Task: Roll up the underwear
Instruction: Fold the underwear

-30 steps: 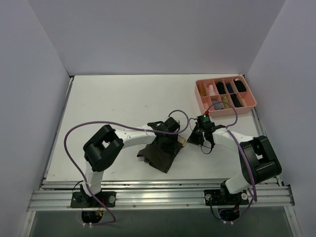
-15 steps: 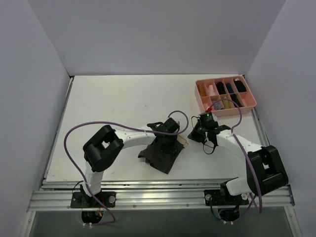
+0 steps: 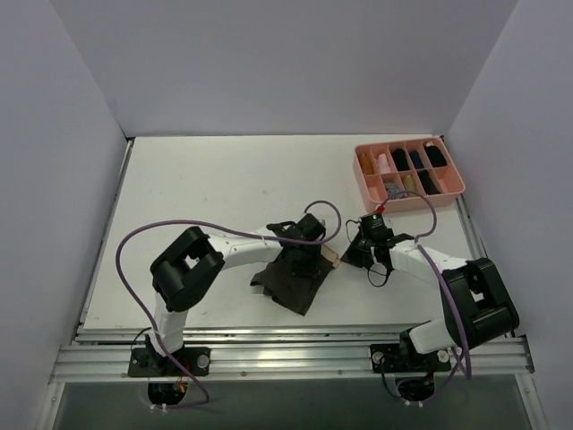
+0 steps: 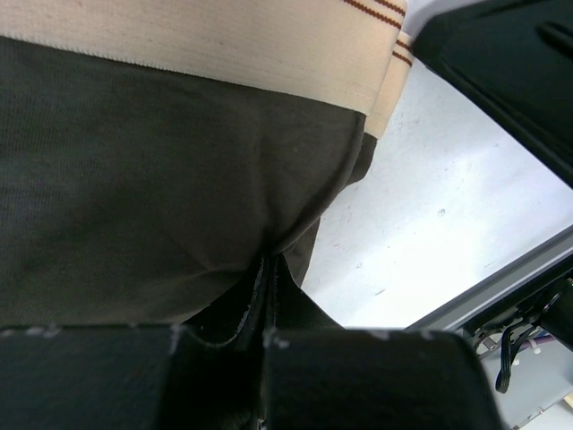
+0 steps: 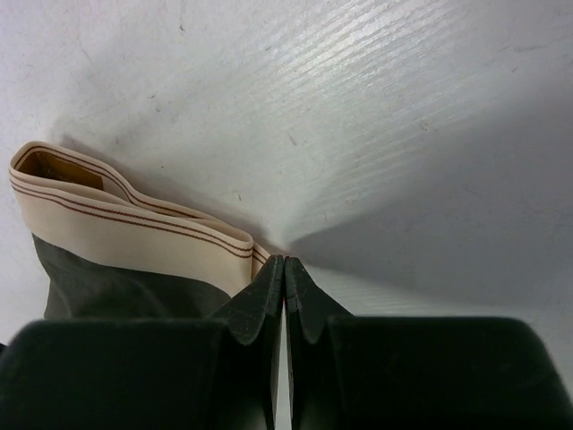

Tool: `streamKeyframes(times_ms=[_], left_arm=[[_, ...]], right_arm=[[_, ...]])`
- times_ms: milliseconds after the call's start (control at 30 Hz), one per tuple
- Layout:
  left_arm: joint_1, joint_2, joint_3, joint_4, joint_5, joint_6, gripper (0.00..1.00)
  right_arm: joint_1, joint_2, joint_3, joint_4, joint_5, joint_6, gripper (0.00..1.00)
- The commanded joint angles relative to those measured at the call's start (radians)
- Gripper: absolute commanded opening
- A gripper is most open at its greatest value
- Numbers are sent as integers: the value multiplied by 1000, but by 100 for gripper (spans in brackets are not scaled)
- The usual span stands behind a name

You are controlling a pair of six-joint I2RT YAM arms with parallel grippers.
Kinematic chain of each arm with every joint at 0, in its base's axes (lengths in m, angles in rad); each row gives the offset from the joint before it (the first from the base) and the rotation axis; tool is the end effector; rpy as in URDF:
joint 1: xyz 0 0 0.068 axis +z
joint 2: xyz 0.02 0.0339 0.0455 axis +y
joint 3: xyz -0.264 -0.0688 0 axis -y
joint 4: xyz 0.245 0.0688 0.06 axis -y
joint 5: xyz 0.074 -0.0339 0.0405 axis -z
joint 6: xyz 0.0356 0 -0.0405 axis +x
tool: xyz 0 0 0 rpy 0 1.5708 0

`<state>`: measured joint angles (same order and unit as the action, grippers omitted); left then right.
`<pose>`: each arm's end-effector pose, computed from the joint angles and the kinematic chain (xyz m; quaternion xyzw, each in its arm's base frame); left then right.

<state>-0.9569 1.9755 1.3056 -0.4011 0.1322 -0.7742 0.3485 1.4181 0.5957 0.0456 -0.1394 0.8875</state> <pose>0.2298 -0.3343 0.1552 0.1045 0.9613 -0.2294 0.1112 0.2506 0.0963 0.1591 0.2190 0.8939 0.2758 0.2772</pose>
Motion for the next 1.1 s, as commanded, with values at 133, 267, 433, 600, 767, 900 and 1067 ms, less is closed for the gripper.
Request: streamKeyframes(times_ms=[133,267,433,600,767,900,1067], left_arm=[[-32,-52,-3,-10,-3,-4,2],[-40,-72,-28,18,0,-2,2],[-40,-105,-57,42,0,-5,2],[-40,-98,-45,12,-12,-2,2],[-33,-57,-6,-16,-22,-4,3],[-16,-32,32,-36,-32,-11,3],[-6,-26,49,-36,-19,-11,7]], right_arm=[[7,67,-5,53,4,13,0],[6,74,-2,54,15,13,0],[6,93,13,50,26,2,0],[6,87,44,10,32,-22,0],[4,-11,69,-87,29,-53,0],[14,-18,69,-124,0,-84,0],[17,-51,21,-78,-34,-70,0]])
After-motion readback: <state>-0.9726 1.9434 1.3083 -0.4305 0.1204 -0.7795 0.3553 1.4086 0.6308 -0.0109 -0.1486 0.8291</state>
